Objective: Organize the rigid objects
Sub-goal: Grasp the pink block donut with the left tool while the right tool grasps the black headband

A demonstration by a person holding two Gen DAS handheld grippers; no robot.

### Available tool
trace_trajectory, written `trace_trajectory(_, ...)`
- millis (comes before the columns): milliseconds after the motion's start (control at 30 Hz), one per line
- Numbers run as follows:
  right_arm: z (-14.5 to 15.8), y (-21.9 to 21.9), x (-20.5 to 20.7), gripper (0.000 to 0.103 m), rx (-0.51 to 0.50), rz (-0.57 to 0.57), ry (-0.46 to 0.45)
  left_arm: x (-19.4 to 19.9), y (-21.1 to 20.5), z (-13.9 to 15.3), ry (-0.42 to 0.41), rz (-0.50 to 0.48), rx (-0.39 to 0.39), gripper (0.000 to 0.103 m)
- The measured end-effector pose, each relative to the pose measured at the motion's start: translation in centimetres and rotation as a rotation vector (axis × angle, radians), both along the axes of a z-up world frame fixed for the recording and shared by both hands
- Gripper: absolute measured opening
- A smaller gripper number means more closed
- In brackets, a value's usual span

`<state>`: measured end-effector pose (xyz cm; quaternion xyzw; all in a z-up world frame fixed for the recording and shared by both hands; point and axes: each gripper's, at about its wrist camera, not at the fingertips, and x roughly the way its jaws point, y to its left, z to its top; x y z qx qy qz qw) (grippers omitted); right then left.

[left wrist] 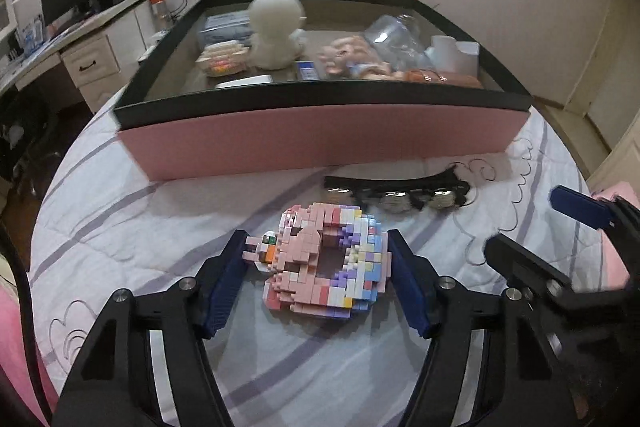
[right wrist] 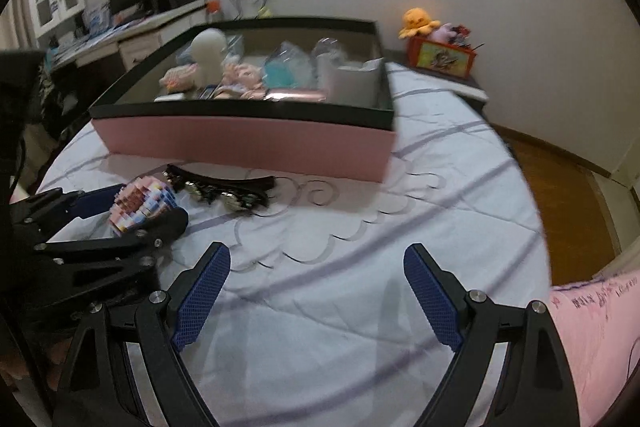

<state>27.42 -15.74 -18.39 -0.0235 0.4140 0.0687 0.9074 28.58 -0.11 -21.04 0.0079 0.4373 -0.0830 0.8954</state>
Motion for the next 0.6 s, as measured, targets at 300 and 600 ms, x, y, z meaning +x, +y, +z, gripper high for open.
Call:
trace_trajectory(300,-0.5,4.5,3.5,0.090,0.010,0.098,0.072,0.2,5.3,0.3,-0.009,0.123,0.038,0.069)
trace_trajectory(600,-1.5,7.2,6.1,0.092,-0.004,0.094,0.103,0.6,6.7,0.1,-0.008,0.117,0.003,0.069)
